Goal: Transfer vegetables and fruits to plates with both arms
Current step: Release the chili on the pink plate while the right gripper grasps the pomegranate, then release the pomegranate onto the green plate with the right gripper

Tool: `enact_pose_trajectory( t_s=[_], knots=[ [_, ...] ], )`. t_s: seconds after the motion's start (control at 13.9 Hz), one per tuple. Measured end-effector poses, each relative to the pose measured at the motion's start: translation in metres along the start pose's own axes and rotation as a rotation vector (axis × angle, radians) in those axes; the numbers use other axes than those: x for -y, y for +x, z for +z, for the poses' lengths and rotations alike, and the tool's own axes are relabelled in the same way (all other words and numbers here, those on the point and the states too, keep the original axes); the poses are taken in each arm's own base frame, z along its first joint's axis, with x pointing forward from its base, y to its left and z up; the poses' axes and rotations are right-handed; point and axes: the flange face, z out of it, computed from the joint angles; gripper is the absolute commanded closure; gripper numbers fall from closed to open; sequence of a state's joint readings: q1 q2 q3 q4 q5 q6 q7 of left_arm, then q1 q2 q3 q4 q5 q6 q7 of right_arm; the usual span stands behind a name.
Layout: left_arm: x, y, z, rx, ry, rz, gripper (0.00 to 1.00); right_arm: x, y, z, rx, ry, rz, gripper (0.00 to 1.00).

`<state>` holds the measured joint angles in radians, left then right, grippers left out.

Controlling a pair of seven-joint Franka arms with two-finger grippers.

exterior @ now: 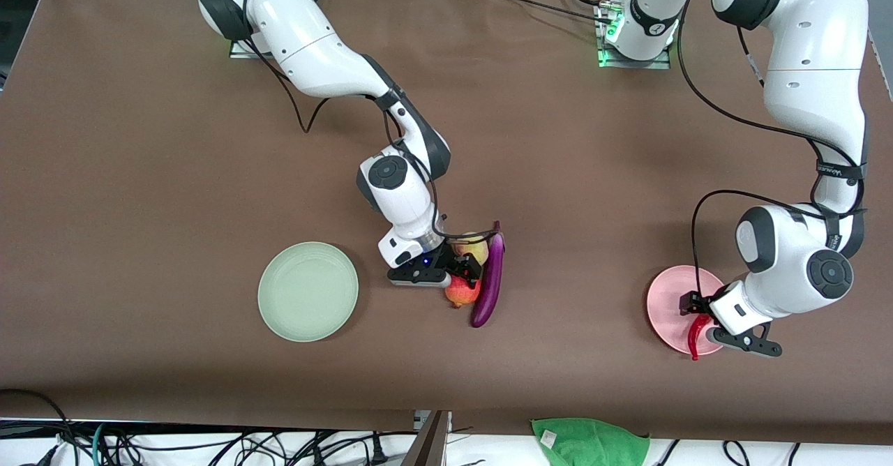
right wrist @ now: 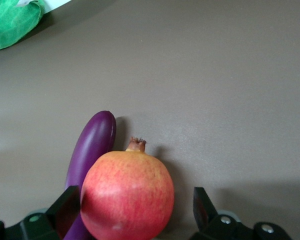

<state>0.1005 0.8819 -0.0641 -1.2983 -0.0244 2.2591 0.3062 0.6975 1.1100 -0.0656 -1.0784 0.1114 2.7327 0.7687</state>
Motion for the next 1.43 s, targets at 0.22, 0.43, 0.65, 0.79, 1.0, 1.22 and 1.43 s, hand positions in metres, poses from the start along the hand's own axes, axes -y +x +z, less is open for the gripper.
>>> enact_pose_trajectory(
  t_s=[0.22,0.43,0.65,0.79,1.0,1.22,1.43],
  knots=[
    [-0.017,0.009,-0.006,-0.015,-0.019,-0.018,0.05,-0.001,-0.003,0.004,-0.013,0.012,-0.002,0.00],
    [-0.048,0.017,-0.006,-0.007,-0.030,-0.037,0.05,-0.002,-0.005,0.008,-0.024,0.024,-0.004,0.13],
    [-0.096,0.026,-0.005,-0.003,-0.038,-0.080,0.05,0.001,-0.004,0.006,-0.033,0.033,-0.005,0.60],
    [-0.130,0.031,-0.005,0.000,-0.043,-0.105,0.04,0.002,0.002,0.003,-0.043,0.039,-0.005,0.73],
    [-0.166,0.033,-0.003,0.006,-0.047,-0.141,0.03,-0.004,0.013,0.000,-0.044,0.024,-0.001,0.74],
    [-0.190,0.034,-0.002,0.010,-0.050,-0.164,0.03,-0.006,0.031,-0.015,0.006,-0.034,-0.022,0.74],
    [-0.202,0.034,-0.001,0.014,-0.052,-0.179,0.03,-0.012,0.060,-0.047,0.065,-0.093,-0.084,0.74]
  ],
)
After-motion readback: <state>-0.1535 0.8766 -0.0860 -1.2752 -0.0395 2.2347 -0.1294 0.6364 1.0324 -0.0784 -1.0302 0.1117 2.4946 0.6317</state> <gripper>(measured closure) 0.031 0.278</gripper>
